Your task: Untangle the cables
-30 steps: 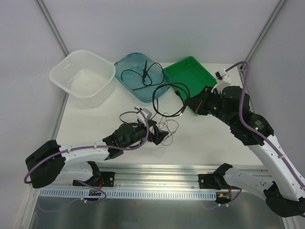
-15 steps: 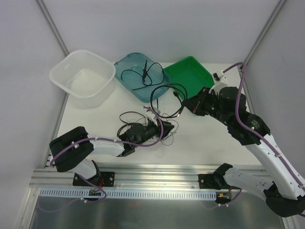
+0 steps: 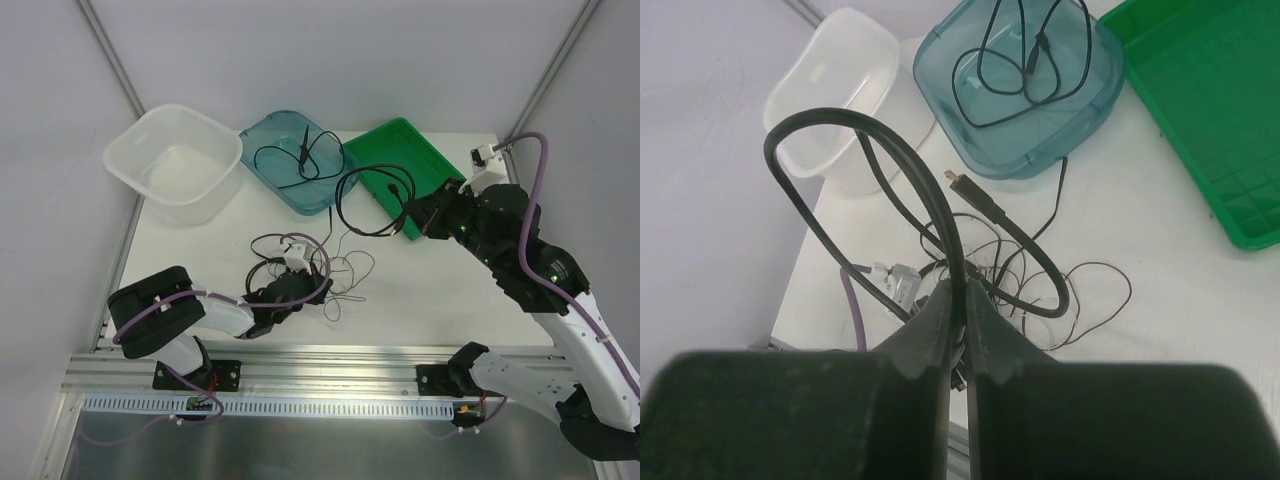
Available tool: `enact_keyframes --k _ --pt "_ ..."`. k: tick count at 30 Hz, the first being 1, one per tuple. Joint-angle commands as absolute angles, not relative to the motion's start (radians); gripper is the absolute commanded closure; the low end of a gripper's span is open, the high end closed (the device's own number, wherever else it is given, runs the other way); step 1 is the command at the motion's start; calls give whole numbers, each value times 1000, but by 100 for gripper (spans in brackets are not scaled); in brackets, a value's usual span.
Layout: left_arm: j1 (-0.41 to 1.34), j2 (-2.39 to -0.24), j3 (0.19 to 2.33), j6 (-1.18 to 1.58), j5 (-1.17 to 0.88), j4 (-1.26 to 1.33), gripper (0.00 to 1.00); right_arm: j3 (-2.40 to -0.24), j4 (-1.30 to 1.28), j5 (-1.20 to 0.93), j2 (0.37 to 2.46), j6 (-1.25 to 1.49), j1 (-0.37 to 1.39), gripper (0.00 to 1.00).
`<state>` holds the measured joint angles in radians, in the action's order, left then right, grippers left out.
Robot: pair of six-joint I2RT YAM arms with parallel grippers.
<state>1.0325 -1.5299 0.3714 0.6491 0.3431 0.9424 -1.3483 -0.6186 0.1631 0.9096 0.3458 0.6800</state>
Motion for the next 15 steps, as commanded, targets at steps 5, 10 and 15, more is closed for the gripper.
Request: enact_keyframes --k 5,10,15 --pt "1014 -1464 387 937 551 618 100 -1414 -614 288 859 278 675 99" --pt "1014 -1315 439 942 598 356 91 -1385 -595 287 893 264 675 99" --pt "1014 -1157 508 920 614 105 52 -1380 -542 278 975 223 661 99"
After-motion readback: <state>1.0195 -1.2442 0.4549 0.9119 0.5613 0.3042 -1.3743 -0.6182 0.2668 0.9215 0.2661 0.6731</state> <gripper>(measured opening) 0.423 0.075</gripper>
